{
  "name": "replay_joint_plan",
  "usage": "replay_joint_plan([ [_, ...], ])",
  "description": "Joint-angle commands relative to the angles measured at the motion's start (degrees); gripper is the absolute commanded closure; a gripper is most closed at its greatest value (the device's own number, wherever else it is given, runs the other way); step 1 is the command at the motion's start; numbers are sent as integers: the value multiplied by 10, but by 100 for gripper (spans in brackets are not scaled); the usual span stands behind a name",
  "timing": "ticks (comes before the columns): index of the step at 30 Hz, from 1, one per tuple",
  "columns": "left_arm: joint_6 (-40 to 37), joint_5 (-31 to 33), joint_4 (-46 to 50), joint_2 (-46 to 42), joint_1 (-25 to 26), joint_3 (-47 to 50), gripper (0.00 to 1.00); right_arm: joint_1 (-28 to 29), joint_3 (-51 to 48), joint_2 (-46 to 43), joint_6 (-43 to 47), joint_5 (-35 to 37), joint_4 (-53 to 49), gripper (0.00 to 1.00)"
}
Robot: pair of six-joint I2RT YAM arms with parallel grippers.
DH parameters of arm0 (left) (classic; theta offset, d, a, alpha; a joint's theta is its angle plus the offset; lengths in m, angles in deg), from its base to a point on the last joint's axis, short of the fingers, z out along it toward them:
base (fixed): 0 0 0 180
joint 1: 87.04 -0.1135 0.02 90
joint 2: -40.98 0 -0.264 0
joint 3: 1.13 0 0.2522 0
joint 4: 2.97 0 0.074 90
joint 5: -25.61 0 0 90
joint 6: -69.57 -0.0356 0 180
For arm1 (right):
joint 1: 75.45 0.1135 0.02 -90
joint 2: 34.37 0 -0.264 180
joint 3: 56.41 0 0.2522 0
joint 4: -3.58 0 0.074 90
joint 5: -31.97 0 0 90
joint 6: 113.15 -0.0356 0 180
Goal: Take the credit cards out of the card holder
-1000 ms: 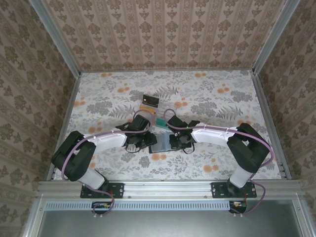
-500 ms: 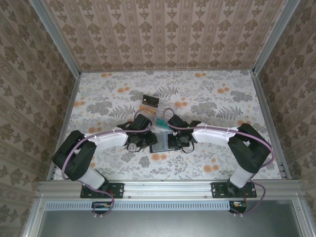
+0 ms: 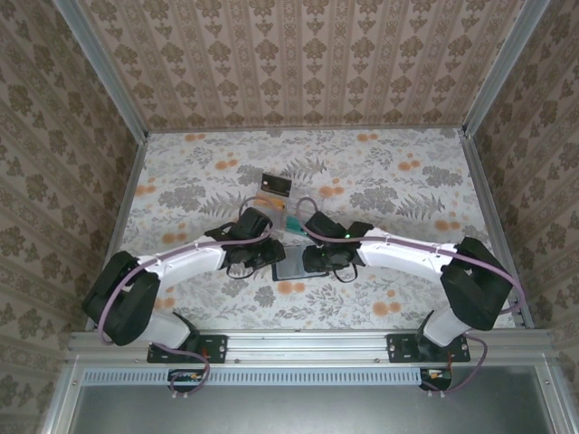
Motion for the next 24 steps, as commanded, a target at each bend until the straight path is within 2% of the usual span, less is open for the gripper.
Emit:
replay_joint_plan([
  [1,11,13,20,-31,-18,19,60,25,42,40,19,30,-31,49],
  [5,16,12,22,-58,-34,38,58,28,78,96,20,16,-24,44],
  [11,22,-14,2,-70,-43,55,57,25,112,158,21,25,-43,45],
  [14,25,-41,-23,-66,-44,60,57,21,112,171,18,27,-49,50],
  [20,23,-66,-48,-49,-43,56,58,19,97,185,34,45,-55,66],
  [24,15,-78,-53,-29,-41,42,61,18,84,186,35,46,-53,69],
])
